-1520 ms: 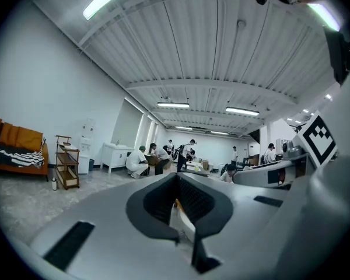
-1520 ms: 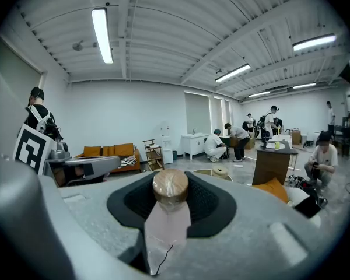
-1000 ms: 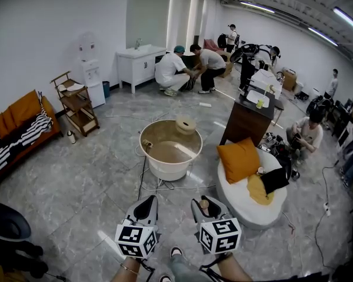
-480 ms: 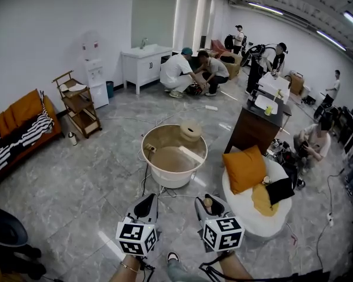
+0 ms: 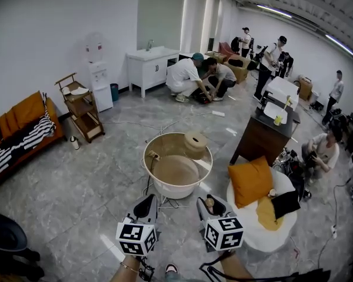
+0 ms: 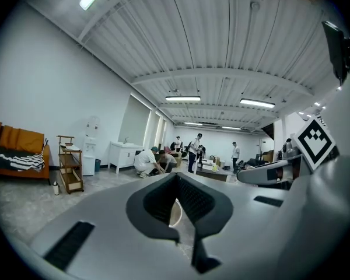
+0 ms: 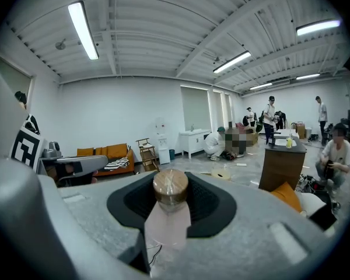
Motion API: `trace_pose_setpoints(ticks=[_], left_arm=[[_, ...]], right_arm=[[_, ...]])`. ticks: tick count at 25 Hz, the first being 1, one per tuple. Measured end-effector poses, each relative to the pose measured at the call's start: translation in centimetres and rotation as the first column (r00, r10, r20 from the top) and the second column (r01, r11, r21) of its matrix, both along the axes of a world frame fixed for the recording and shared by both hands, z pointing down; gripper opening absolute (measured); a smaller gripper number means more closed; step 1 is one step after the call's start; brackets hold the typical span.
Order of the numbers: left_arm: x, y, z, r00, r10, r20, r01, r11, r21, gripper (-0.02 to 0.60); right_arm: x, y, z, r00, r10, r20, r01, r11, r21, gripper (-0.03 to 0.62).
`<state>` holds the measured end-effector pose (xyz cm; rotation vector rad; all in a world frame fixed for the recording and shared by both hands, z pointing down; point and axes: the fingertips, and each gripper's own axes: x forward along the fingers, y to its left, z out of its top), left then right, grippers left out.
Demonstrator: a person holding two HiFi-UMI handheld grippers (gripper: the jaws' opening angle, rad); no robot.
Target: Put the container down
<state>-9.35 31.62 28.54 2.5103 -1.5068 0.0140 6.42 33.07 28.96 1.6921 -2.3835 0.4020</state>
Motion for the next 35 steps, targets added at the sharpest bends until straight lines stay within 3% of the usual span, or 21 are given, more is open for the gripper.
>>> trace_pose_setpoints(ticks=[16,25,35], left_arm=[[1.3,-9.4,-0.2,0.998,-0.052,0.018,0.052,0.999,0.006,-0.003],[3.3,-11.9,0.3,0.999,-0.020,0.049,0.020,1.000,-0.008,-0.004],[4.5,-19.3,0.7,0.998,0.020,0.054,-0.020,1.000,-0.005,-0.003]], right_arm=[[2.6,-10.0,0.3,1.000,-0.022,0.021,0.022,1.000,0.000,0.133],[4.2,-11.9,1.9,0.999,-0.001,0.047,0.003,0.999,-0.035,0.133],[5.2,-18.4,2.1,0.999,0.034,0.030,-0.032,0.999,-0.039,0.133]])
